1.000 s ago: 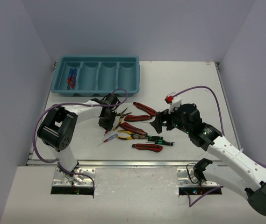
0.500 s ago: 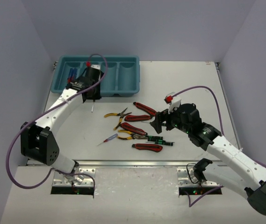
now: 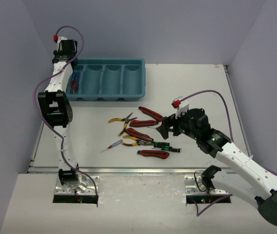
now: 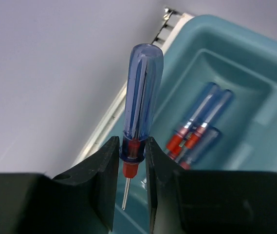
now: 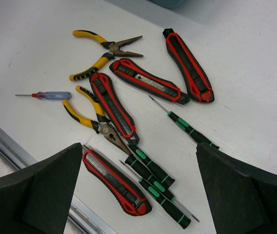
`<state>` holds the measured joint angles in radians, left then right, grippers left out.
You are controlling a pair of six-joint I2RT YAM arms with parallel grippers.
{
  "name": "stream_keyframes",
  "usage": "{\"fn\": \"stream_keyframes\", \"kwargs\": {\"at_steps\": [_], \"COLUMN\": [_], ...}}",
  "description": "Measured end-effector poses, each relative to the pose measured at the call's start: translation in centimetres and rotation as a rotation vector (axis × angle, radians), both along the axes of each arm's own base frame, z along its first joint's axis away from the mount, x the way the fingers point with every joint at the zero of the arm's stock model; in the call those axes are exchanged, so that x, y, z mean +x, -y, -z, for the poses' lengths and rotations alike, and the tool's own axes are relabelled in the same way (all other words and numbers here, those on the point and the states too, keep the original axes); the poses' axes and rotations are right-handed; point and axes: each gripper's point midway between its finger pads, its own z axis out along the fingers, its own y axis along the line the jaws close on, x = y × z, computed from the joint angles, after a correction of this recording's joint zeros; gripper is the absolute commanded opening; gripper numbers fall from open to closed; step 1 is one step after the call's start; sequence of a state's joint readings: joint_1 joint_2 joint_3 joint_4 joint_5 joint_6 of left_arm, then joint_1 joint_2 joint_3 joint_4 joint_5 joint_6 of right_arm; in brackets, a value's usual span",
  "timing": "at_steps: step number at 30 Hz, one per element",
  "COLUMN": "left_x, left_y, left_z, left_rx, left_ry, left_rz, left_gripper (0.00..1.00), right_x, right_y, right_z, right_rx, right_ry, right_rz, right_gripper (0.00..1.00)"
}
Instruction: Sort the tools into containers
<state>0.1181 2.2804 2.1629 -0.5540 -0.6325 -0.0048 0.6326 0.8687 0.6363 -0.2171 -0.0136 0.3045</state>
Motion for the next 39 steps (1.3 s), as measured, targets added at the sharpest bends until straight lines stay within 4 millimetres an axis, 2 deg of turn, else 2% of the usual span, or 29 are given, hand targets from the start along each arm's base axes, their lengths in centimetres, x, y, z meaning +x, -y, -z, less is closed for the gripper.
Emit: {"fn": "stream_keyframes", "kwargs": {"at_steps": [1,2,4,7,11,13,15,17,19,20,22,23,25,26,28,30,32,34,35,39], "left_x": [0.0,0.1,0.3,0.6,1.4,1.2,0.6,-1.7,-4.4,-7.1,-12.5,-15.3,-19.4,-21.3,-25.1,-28.5,-31.7,-34.3,-34.9,-35.6], "left_y": [-0.4,-0.7,-0.5,0.6,2.6,3.6,5.3,8.1,13.1,16.7,23.3,26.1,30.9,32.0,32.9,32.5,31.5,30.9,31.0,32.7], "left_z": [0.8,1.7,3.0,3.9,2.5,0.7,-1.6,-3.6,-5.7,-5.8,-5.2,-4.6,-2.8,-1.1,3.3,7.7,11.0,12.6,12.8,13.8], "left_rx": [-0.004,-0.012,-0.029,-0.070,-0.116,-0.122,-0.118,-0.113,-0.125,-0.142,-0.183,-0.204,-0.260,-0.279,-0.296,-0.304,-0.313,-0.323,-0.323,-0.324], "left_ry": [-0.017,-0.033,-0.061,-0.069,-0.024,0.000,0.030,0.015,0.042,0.031,-0.022,-0.048,-0.087,-0.141,-0.292,-0.449,-0.593,-0.697,-0.721,-0.767], "left_rz": [0.004,0.012,0.034,0.075,0.125,0.138,0.156,0.187,0.275,0.356,0.538,0.628,0.796,0.846,0.903,0.919,0.918,0.922,0.927,0.970], "left_gripper": [0.55,0.65,0.72,0.75,0.87,1.00,1.00,1.00,1.00,1.00,1.00,1.00,1.00,0.99,0.98,0.96,0.95,0.93,0.93,0.90], "right_x": [0.0,-0.1,-0.1,-0.2,-0.1,-0.1,-0.1,-0.1,0.0,0.0,0.0,0.0,0.1,0.2,0.2,0.3,0.4,0.5,0.5,0.6], "right_y": [0.0,-0.1,-0.2,-0.4,-0.4,-0.4,-0.4,-0.4,-0.3,-0.3,-0.2,-0.2,0.2,0.5,1.0,1.3,1.3,1.4,1.4,1.3], "right_z": [0.0,0.0,0.0,0.0,0.3,0.4,0.4,0.5,0.4,0.5,0.3,0.2,-0.3,-0.5,-0.9,-1.3,-1.6,-1.6,-1.6,-1.5], "right_rx": [0.001,0.003,0.006,0.008,0.003,0.001,0.000,-0.003,-0.005,-0.007,-0.005,-0.003,0.005,0.010,0.018,0.023,0.028,0.027,0.027,0.027], "right_ry": [-0.001,-0.002,-0.003,-0.006,-0.014,-0.017,-0.017,-0.016,-0.012,-0.012,-0.006,-0.001,0.023,0.039,0.065,0.083,0.093,0.097,0.097,0.096], "right_rz": [-0.002,-0.006,-0.014,-0.019,-0.021,-0.021,-0.020,-0.019,-0.016,-0.015,-0.013,-0.010,0.009,0.023,0.044,0.059,0.066,0.071,0.073,0.072], "right_gripper": [0.99,0.99,0.99,0.99,0.99,0.99,0.99,0.99,0.99,0.99,0.99,0.99,0.99,0.99,0.99,0.99,0.99,0.99,0.99,0.99]}}
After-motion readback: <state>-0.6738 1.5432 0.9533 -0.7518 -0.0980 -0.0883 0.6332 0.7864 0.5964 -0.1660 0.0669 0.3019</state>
